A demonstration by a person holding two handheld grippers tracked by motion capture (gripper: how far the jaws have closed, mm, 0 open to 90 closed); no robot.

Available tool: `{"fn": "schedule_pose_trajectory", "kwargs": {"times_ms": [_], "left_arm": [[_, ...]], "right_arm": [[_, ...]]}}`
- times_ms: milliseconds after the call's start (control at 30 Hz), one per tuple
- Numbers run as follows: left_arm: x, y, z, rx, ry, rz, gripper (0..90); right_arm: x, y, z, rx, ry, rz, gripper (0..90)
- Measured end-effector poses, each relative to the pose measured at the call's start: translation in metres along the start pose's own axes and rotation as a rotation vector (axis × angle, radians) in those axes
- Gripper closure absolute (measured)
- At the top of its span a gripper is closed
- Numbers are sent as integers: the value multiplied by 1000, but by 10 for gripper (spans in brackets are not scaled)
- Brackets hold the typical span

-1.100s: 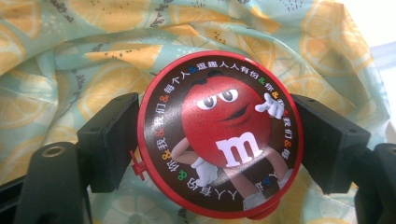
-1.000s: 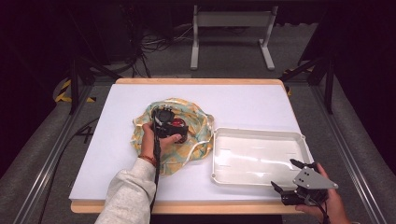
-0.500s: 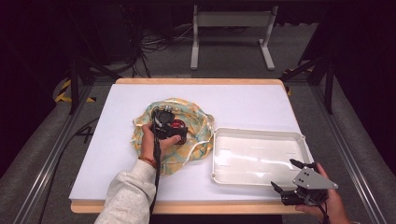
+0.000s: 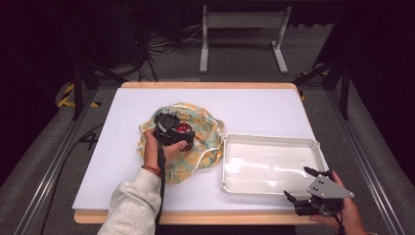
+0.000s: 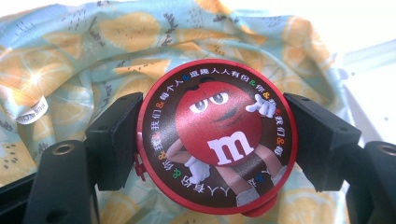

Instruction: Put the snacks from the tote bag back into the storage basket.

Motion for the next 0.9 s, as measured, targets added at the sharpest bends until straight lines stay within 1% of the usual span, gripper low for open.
{"fn": "schedule_pose_trajectory", "kwargs": {"times_ms": [33,100,200,300,367,467,567,600,633,667,767,800,833,867,900], "left_arm": [[-1,-1,1,-7,-2,-5,250],[-2,-1,3,-9,0,-2,250],[-5,-2,6,-10,9,-8,250],[-8,-3,7,-10,3,-15,251],[-9,-4,8,-8,6,-8,251],[-11,-5,8,-7,9,-12,251],[-16,-8,10,-9,20,-18,252],[-16,-8,10,-9,20,-18,252],[-20,-12,12,-11,21,-30,252],[-20,-12,12,-11,21,-30,252],[-28,-17,16,-24,24,-44,252],[-31,-19,17,-22,27,-45,252],[-34,-20,17,-24,26,-37,252],[-34,-20,17,-24,26,-37,252],[-37,-21,17,-21,31,-42,252]], "right_arm": [[0,0,0,0,0,0,53],[0,0,0,0,-2,-2,52],[0,0,0,-1,1,1,54],[0,0,0,2,1,0,53],[0,0,0,2,2,1,53],[0,0,0,3,1,-2,53],[0,-1,-1,3,3,-2,54],[0,-1,-1,3,3,-1,54],[1,-1,-1,4,3,-1,54],[1,-1,-1,4,3,-1,54],[1,-1,-1,4,2,0,54],[1,-1,-1,4,1,0,54],[1,-1,-1,4,2,0,54],[1,-1,-1,4,2,0,54],[1,-1,-1,5,3,2,54]]}}
Point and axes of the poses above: each handheld gripper's, and its own axes: z roughly backward along the jaws, y roughly out of its underside, x roughly to its left, the point moved 5 cm from there along -z, roughly forward along the jaws, and after that the axes turned 2 degrees about -y, right-handed, at the moved point
